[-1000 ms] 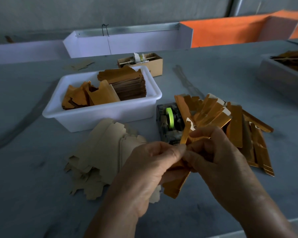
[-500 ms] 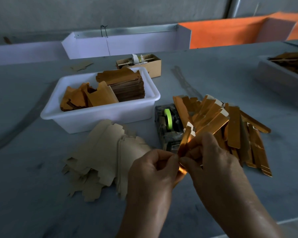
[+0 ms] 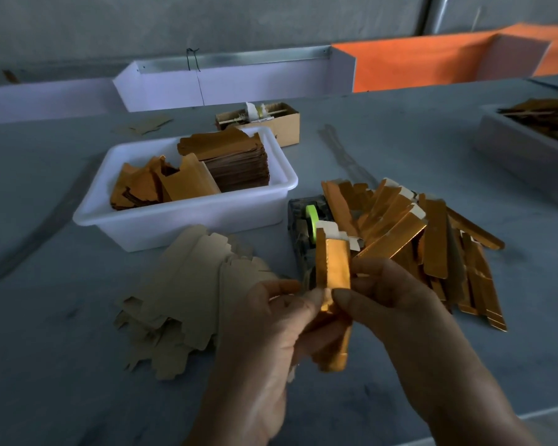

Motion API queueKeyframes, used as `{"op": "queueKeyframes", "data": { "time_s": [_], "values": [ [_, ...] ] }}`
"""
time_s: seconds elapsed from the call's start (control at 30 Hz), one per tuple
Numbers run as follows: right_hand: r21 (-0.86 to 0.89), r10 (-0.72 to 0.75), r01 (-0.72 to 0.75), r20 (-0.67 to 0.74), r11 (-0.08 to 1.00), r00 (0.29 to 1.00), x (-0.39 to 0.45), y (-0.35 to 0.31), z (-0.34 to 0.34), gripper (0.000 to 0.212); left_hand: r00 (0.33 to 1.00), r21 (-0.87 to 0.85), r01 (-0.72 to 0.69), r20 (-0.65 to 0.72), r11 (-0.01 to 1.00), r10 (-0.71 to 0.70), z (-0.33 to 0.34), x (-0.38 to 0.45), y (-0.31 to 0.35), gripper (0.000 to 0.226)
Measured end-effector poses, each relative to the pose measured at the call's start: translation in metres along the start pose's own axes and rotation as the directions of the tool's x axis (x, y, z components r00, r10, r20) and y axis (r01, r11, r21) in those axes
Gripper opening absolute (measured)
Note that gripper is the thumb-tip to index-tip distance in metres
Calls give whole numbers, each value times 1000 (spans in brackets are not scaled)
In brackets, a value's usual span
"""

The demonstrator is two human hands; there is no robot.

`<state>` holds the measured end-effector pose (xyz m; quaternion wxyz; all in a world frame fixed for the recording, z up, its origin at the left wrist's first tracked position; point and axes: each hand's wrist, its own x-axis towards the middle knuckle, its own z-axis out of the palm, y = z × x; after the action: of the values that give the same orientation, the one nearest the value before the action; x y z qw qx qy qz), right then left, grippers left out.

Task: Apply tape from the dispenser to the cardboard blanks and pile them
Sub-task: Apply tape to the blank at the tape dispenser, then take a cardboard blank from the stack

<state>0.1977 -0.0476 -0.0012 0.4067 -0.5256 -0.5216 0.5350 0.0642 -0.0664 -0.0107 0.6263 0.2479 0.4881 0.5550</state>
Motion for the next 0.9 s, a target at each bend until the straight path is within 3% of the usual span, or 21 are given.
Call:
{"op": "queueKeyframes", "data": {
  "time_s": [0.07, 0.13, 0.17, 0.23, 0.3, 0.37, 0.43, 0.5, 0.6, 0.67, 0.9],
  "values": [
    [45, -28, 32, -84, 998, 996, 4, 1, -5, 21, 999, 92, 2, 36, 996, -6, -3, 0, 0, 34],
    [-80, -118, 101, -257, 992, 959, 15, 0, -17, 22, 992, 297, -63, -85, 953, 92, -11, 2, -3, 6],
    [-169, -183, 131, -342, 977, 922, 25, -1, -25, 24, 958, 508, -107, -177, 855, 225, -19, 6, -4, 4],
    [-360, -285, 119, -454, 925, 844, 48, -3, -39, 33, 826, 894, -48, -215, 445, 521, -33, 10, 0, 6],
    [-580, -357, 22, -470, 814, 807, 67, 2, -45, 43, 788, 984, 117, -173, 132, 591, -42, 14, 1, 32],
    [-756, -426, -6, -376, 655, 823, 77, 14, -42, 48, 803, 981, 191, -174, 31, 569, -43, 19, -2, 47],
    [-860, -423, 4, -247, 510, 871, 83, 30, -37, 49, 823, 983, 181, -170, 34, 543, -43, 22, -2, 47],
    [-904, -390, -17, -201, 426, 899, 90, 44, -37, 50, 832, 981, 160, -195, 112, 519, -46, 26, 2, 45],
    [-917, -396, -24, -195, 398, 897, 105, 52, -44, 50, 834, 936, 111, -270, 335, 480, -55, 33, 9, 39],
    [-921, -385, -37, -199, 388, 901, 118, 51, -51, 50, 836, 913, 87, -285, 398, 470, -58, 34, 11, 31],
    [-933, -383, -14, -162, 360, 910, 132, 32, -60, 48, 817, 896, 71, -305, 438, 490, -65, 36, 14, 24]
  ]
}}
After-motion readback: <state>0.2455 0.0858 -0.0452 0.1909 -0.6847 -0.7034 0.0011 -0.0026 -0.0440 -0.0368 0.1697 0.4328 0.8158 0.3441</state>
